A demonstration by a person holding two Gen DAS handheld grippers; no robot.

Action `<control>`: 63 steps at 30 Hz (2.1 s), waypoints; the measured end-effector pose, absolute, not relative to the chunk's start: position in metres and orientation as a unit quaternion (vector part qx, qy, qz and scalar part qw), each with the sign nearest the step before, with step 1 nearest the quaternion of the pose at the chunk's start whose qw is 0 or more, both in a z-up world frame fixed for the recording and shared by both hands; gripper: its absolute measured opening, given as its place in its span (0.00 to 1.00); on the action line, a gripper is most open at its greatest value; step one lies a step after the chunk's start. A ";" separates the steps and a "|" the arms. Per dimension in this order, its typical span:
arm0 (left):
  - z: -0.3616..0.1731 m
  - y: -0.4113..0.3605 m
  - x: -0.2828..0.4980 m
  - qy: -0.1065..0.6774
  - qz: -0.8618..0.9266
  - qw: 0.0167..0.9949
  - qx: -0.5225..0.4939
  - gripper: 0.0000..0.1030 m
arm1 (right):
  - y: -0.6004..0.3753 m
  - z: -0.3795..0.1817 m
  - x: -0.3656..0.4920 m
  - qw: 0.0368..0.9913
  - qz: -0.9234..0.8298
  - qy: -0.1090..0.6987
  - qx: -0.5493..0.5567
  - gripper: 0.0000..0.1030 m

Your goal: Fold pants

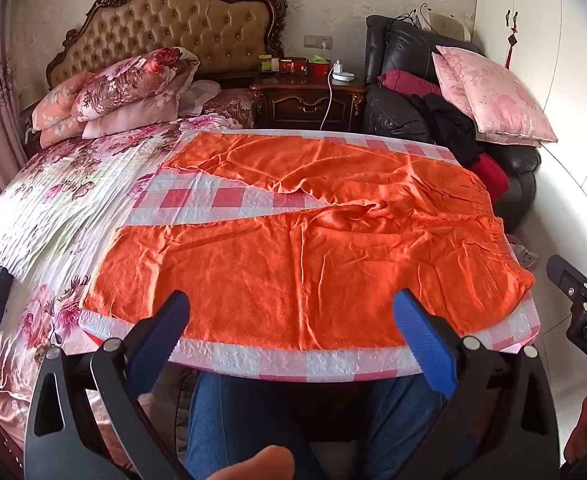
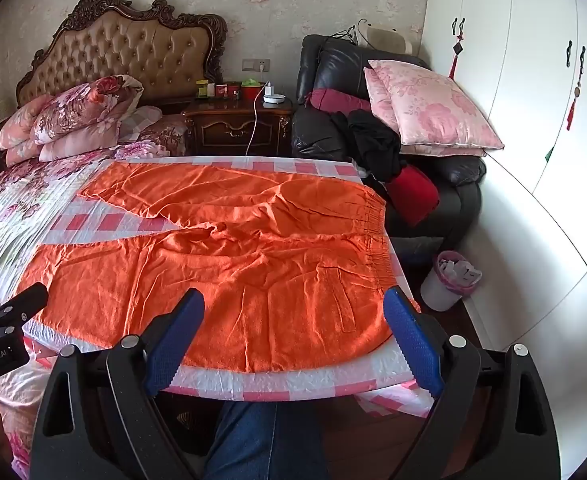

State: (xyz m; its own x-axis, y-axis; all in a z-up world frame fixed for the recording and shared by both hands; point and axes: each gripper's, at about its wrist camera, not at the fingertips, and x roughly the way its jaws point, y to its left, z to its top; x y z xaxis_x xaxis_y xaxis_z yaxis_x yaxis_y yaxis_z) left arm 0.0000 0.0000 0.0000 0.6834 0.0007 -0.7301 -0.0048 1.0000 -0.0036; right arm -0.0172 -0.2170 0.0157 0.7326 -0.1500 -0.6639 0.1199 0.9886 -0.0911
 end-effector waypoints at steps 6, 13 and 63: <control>-0.001 -0.001 0.000 0.397 0.002 0.918 -0.002 0.99 | -0.217 0.015 -0.017 0.930 -0.073 0.358 -0.021 0.85; -0.001 -0.002 -0.001 0.399 0.002 0.917 -0.003 0.99 | -0.217 0.015 -0.017 0.931 -0.072 0.358 -0.021 0.85; 0.004 -0.031 -0.011 0.401 0.000 0.916 -0.005 0.99 | -0.218 0.003 -0.013 0.927 -0.091 0.361 -0.040 0.85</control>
